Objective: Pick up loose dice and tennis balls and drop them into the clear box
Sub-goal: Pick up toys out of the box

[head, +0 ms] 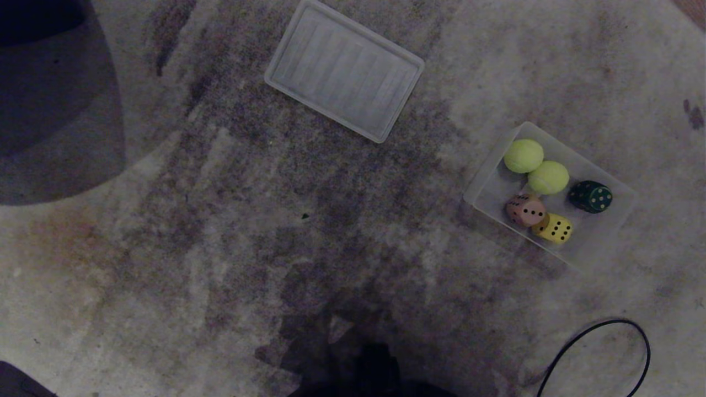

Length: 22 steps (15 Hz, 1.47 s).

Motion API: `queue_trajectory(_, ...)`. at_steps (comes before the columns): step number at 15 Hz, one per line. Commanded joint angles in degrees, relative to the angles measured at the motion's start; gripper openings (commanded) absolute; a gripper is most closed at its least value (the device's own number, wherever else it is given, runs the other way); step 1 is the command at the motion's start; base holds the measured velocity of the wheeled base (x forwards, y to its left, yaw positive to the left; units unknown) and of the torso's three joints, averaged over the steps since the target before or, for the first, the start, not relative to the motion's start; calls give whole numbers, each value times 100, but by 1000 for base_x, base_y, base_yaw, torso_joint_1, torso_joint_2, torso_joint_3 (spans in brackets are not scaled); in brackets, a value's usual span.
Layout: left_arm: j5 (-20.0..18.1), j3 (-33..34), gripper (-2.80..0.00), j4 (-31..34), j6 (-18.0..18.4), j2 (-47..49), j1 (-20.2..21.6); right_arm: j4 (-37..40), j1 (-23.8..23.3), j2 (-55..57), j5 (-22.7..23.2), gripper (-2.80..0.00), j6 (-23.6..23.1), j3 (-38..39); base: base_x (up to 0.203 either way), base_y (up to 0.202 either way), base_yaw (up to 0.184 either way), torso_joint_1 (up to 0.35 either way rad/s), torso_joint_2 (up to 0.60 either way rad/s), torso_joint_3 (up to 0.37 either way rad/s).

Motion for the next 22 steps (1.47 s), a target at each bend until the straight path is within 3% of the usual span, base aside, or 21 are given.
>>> queue_trajectory(1, 7, 9, -280, 0, -1, -2, 0, -8, -44, -687, 21, -280, -52, 182, 0, 0, 0, 0, 0, 0)
queue_trajectory(3, 0, 9, -280, 0, -1, -2, 0, 83, -46, -1171, 304, -280, -144, 213, 0, 0, 0, 0, 0, 0)
queue_trajectory(9, -2, 9, -280, 0, -1, -2, 0, -205, -48, -1173, 430, -280, -236, 354, 0, 0, 0, 0, 0, 0)
queue_trajectory(22, -11, 9, -280, 9, 43, -2, 0, -205, -48, -1173, 406, -280, -236, 355, 0, 0, 0, 0, 0, 0)
